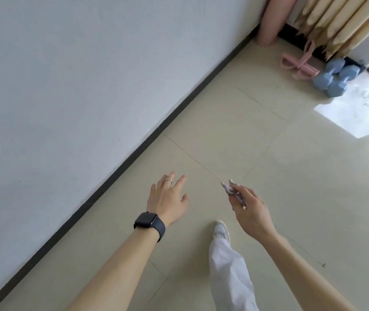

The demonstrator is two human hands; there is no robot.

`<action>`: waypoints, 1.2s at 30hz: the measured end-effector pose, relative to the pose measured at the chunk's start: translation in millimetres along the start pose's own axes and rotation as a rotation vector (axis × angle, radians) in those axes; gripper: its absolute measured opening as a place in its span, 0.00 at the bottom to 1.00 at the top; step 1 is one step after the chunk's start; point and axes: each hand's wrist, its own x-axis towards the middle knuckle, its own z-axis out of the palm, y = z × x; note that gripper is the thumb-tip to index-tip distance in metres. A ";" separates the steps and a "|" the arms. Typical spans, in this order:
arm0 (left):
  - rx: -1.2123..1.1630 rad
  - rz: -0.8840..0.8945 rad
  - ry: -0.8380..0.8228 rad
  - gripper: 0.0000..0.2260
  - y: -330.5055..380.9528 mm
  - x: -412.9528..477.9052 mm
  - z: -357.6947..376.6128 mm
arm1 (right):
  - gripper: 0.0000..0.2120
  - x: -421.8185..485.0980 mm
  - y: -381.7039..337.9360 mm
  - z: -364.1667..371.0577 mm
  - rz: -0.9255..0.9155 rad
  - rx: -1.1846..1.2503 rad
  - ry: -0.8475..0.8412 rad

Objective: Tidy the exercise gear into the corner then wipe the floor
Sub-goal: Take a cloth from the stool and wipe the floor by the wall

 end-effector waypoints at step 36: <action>0.214 0.019 -0.129 0.33 3.3 528.9 373.6 | 0.30 458.7 432.7 183.8 0.029 -0.481 0.359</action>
